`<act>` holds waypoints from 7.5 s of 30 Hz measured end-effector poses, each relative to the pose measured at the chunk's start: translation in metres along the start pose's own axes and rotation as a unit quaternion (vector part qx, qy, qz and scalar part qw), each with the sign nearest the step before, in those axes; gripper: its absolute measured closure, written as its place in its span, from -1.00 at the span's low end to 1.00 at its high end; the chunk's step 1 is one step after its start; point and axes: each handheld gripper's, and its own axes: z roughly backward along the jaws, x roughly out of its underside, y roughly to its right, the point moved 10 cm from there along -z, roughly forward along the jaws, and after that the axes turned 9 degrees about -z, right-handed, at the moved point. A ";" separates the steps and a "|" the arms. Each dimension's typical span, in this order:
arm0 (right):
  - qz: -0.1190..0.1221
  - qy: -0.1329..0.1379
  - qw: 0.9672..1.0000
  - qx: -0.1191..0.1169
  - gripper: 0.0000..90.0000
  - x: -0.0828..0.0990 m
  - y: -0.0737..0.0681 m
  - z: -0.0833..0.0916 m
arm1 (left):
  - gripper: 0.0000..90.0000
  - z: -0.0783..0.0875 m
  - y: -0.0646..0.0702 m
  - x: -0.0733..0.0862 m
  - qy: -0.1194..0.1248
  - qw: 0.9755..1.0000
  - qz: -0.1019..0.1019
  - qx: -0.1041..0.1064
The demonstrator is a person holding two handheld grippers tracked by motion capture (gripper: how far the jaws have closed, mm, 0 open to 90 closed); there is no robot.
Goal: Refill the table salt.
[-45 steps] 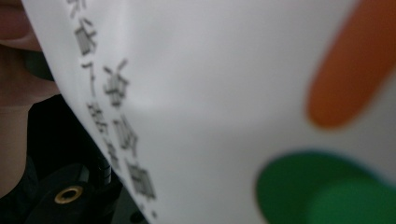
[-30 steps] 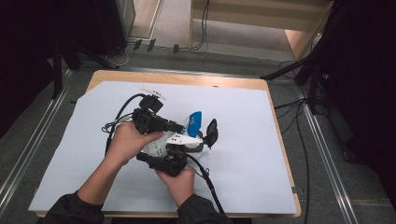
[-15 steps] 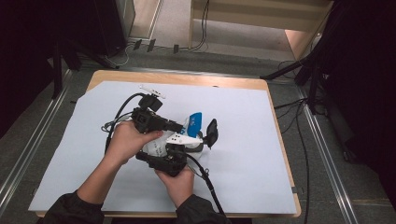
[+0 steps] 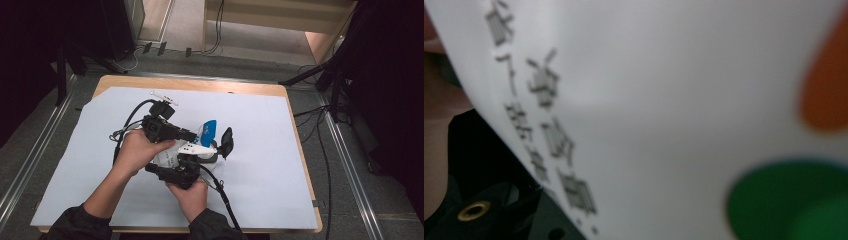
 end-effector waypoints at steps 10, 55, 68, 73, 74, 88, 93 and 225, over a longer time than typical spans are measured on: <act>0.011 -0.002 1.000 0.007 0.30 0.001 0.000 0.002 | 0.84 0.000 -0.001 -0.001 0.000 1.000 0.005 -0.001; 0.003 -0.008 1.000 0.003 0.31 -0.001 -0.002 0.003 | 0.84 -0.002 -0.003 -0.006 -0.006 1.000 0.013 -0.005; -0.002 -0.004 1.000 0.001 0.47 -0.002 -0.002 0.004 | 0.85 -0.003 -0.003 -0.007 -0.008 1.000 0.017 -0.006; -0.002 -0.003 1.000 -0.001 0.48 -0.003 -0.003 0.004 | 0.84 -0.002 -0.002 -0.007 -0.007 1.000 0.015 -0.007; -0.003 -0.004 1.000 -0.001 0.48 -0.003 -0.004 0.004 | 0.84 -0.002 -0.002 -0.007 -0.005 1.000 0.014 -0.005; 0.002 -0.005 1.000 -0.001 0.48 -0.002 -0.003 0.006 | 0.84 -0.002 -0.001 -0.007 -0.005 1.000 0.009 -0.005; 0.000 -0.004 1.000 -0.002 0.48 -0.003 -0.003 0.006 | 0.84 -0.002 -0.002 -0.008 -0.005 1.000 0.012 -0.003; 0.039 -0.006 0.997 0.061 0.36 0.018 0.019 0.002 | 0.92 0.032 0.000 0.021 -0.072 0.995 -0.059 0.022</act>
